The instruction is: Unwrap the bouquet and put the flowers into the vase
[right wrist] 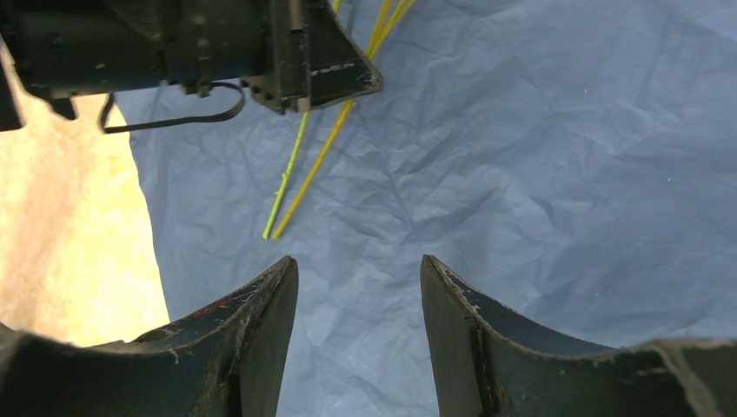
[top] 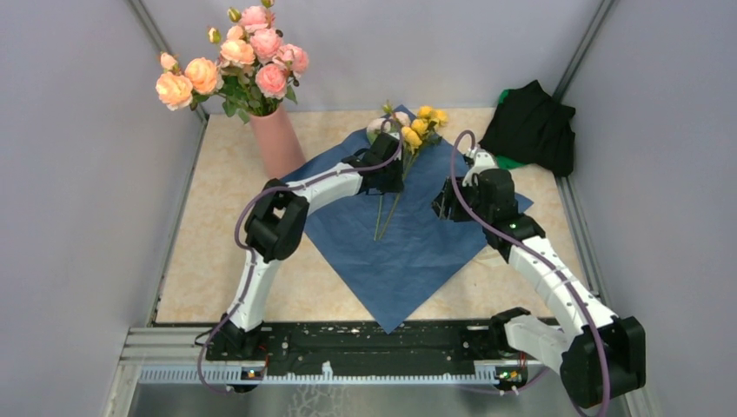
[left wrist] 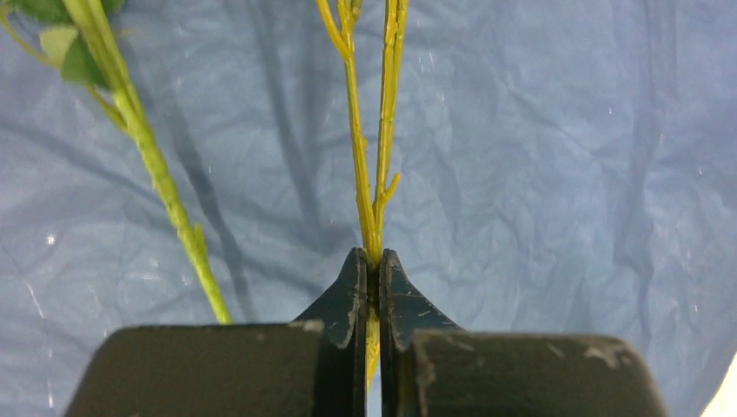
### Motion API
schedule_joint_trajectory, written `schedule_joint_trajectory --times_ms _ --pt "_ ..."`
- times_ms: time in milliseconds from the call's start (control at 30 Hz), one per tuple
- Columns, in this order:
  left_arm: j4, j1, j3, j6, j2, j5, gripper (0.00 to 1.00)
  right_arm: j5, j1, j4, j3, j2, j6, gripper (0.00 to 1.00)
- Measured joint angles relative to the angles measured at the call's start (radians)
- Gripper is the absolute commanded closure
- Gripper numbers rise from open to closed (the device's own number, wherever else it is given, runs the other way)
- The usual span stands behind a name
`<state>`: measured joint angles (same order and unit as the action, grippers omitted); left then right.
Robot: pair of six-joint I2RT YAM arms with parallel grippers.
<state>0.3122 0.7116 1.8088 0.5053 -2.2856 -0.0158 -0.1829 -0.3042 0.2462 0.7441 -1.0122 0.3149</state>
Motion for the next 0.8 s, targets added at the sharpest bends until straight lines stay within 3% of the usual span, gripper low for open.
schedule_joint_trajectory --times_ms 167,500,667,800 --pt "-0.1 0.01 -0.182 -0.005 0.148 0.048 1.0 -0.001 0.0 -0.038 -0.034 -0.047 0.002 0.46" --pt "-0.499 0.071 -0.528 -0.04 0.524 0.127 1.0 -0.027 -0.006 -0.126 -0.037 -0.085 0.069 0.47" --pt "-0.667 0.128 -0.711 -0.038 0.565 0.116 1.0 -0.028 -0.021 -0.148 0.005 -0.114 0.094 0.47" --pt "-0.709 0.157 -0.808 -0.043 0.565 0.074 1.0 -0.033 -0.042 -0.156 0.036 -0.113 0.106 0.47"
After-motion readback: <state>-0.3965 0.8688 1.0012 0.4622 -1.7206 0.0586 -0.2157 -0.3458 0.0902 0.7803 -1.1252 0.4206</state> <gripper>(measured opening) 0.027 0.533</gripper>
